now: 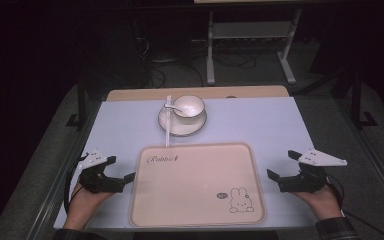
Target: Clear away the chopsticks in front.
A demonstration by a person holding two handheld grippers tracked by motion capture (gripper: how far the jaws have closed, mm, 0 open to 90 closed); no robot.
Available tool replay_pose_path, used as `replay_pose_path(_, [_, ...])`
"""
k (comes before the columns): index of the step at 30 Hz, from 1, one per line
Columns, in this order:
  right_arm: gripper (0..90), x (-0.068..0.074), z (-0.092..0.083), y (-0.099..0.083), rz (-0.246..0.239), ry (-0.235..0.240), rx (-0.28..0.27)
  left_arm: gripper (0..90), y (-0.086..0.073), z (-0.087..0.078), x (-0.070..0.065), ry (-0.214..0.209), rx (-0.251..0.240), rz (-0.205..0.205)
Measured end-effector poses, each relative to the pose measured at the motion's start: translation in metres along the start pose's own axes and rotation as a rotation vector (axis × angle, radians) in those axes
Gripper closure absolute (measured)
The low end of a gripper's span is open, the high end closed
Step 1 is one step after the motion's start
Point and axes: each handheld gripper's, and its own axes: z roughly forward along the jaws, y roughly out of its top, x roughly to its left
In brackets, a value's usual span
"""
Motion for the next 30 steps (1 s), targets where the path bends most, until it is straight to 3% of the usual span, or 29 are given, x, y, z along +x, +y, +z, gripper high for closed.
replay_pose_path(14, [0.0, 0.001, 0.001, 0.001, -0.007, 0.001, 0.011, 1.5, 0.022, 0.012, 0.000, -0.021, 0.049, 0.032])
replay_pose_path(30, [0.0, 0.002, 0.001, 0.001, -0.008, 0.004, 0.009, 1.5, 0.059, 0.047, 0.005, -0.018, 0.088, 0.046])
